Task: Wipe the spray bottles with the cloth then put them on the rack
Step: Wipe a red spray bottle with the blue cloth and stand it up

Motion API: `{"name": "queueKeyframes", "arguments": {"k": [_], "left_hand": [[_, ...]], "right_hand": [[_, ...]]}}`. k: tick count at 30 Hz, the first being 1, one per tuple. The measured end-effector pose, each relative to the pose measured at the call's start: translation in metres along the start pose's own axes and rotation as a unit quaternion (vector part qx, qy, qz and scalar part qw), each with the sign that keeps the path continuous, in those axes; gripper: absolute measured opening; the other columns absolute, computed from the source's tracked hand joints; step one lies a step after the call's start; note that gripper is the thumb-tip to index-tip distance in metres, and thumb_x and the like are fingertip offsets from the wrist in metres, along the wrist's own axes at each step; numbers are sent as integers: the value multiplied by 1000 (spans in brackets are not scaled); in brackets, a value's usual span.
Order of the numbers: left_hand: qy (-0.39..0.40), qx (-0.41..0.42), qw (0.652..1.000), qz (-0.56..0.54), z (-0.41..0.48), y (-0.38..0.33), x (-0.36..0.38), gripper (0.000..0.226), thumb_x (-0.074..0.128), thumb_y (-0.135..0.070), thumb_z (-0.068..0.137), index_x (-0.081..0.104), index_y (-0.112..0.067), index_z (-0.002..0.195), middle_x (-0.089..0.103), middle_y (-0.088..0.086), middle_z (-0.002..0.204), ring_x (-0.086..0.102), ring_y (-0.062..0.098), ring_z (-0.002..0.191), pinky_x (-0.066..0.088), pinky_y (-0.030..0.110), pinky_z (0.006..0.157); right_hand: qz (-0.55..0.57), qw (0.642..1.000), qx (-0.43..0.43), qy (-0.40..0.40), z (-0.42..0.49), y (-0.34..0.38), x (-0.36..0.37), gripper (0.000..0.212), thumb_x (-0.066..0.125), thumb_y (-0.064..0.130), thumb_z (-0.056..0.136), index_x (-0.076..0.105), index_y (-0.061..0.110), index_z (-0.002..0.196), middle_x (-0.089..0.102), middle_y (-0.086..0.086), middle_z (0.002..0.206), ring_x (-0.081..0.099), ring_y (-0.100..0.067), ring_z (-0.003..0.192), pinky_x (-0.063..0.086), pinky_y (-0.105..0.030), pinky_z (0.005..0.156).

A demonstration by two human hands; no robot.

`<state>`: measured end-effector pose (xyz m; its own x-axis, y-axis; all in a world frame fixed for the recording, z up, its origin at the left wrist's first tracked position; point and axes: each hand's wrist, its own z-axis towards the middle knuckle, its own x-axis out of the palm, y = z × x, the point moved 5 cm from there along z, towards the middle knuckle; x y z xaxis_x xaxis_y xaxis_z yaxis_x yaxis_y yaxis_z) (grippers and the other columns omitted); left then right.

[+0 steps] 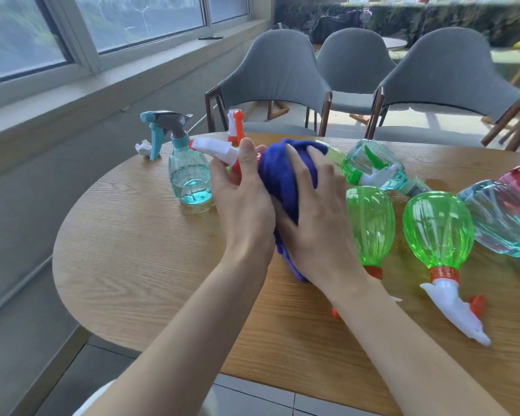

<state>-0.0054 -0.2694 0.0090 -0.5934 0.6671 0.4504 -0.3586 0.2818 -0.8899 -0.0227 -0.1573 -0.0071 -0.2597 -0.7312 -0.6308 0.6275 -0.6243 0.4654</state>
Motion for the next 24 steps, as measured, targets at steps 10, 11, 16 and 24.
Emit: {"name": "queueKeyframes", "arguments": {"k": [10, 11, 16, 24], "left_hand": [[-39, 10, 999, 37, 1, -9, -11, 25, 55, -50, 109, 65, -27, 108, 77, -17, 82, 73, 0, 80, 57, 20, 77], [-43, 10, 998, 34, 1, -10, -12, 24, 55, -49, 110, 65, -27, 107, 76, -18, 79, 72, -1, 77, 56, 19, 73], [-44, -18, 999, 5, 2, -10, -11, 26, 51, -48, 111, 63, -26, 109, 76, -16, 78, 76, 8, 83, 60, 24, 73], [-26, -17, 999, -13, 3, -13, -8, 23, 45, -49, 113, 62, -34, 106, 78, -16, 86, 75, 9, 87, 64, 37, 86]], "right_hand": [[281, 949, 144, -5, 3, -15, 2, 32, 70, 51, 98, 61, 37, 125, 59, 7, 129, 58, -8, 123, 45, -38, 112], [311, 935, 172, -2, 4, -17, 3, 23, 71, 51, 97, 64, 40, 115, 63, 6, 122, 62, -9, 116, 47, -40, 110], [569, 745, 345, 37, 2, -21, 6, 30, 74, 46, 97, 75, 20, 112, 74, -8, 102, 71, -28, 95, 58, -49, 96], [700, 602, 369, 109, -10, -6, 9, 26, 70, 38, 98, 77, 14, 102, 74, -13, 100, 74, -31, 86, 64, -43, 80]]}}
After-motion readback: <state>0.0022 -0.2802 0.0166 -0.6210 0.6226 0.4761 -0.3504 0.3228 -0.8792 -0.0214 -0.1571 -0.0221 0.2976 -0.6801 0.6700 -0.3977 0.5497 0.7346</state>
